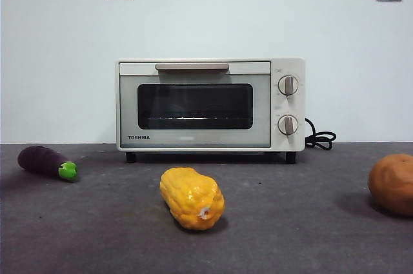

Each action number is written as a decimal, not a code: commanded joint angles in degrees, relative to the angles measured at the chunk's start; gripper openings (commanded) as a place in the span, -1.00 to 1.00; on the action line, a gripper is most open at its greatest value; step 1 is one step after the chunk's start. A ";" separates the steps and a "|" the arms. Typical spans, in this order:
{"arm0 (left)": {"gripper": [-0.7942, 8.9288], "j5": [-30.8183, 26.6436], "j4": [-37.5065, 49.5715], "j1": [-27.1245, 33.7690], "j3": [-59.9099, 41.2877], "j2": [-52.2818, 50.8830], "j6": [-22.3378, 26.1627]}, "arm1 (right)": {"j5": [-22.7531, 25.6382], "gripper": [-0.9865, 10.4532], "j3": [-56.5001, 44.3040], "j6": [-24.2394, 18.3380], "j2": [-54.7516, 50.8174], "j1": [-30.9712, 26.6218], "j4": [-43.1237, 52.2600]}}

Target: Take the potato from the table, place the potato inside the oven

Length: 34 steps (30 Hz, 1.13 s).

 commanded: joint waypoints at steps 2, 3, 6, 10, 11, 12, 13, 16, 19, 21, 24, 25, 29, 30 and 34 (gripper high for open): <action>-0.85 0.22 0.11 -1.38 1.64 2.45 1.27 | -0.22 -0.85 0.35 -1.55 2.08 0.04 -0.31; -0.85 0.17 0.24 -1.68 1.95 2.99 1.22 | -0.22 -0.85 0.35 -1.88 2.67 0.04 -0.50; -0.85 -0.17 0.90 -2.60 3.82 5.73 0.15 | -0.22 -0.85 0.35 -1.92 4.52 0.04 -1.07; -0.85 -0.13 0.46 -3.65 8.37 10.97 -1.14 | -0.24 -0.85 0.35 -1.92 5.68 0.04 -1.27; -0.85 -0.07 0.28 -3.98 9.75 12.46 -1.33 | -0.24 -0.85 0.35 -1.92 5.70 0.04 -1.29; -0.85 0.04 -0.07 -4.28 11.06 13.86 -1.33 | -0.24 -0.85 0.35 -1.90 5.70 0.04 -1.27; -0.85 0.09 -0.81 -4.61 12.81 15.50 -1.31 | -0.24 -0.85 0.35 -1.90 5.70 0.04 -1.29; -0.85 0.37 -3.39 -5.53 18.10 20.26 -1.27 | -0.24 -0.85 0.35 -1.92 5.68 0.04 -1.97; -0.85 0.68 -5.14 -6.34 23.10 24.59 -1.07 | -0.28 -0.85 0.35 -1.92 5.68 0.04 -3.37; -0.85 1.73 -5.55 -6.67 25.94 27.12 -1.09 | -0.33 -0.85 0.35 -1.92 5.68 0.04 -4.15; -0.85 1.97 -6.91 -7.28 29.59 30.12 -1.14 | -0.44 -0.85 0.35 -1.95 5.68 0.04 -4.66; -0.85 1.99 -7.32 -7.50 30.58 31.04 -1.14 | -0.44 -0.85 0.35 -1.95 5.68 0.04 -4.63; -0.85 1.90 -9.35 -8.52 33.00 33.59 -0.81 | -0.46 -0.85 0.35 -1.95 5.68 0.04 -4.63; -0.85 1.92 -9.29 -8.81 33.00 33.94 -0.79 | -0.44 -0.85 0.35 -1.95 5.68 0.04 -4.63; -0.85 1.70 -9.70 -10.58 33.00 35.89 0.20 | -0.44 -0.85 0.35 -2.19 5.68 0.04 -4.63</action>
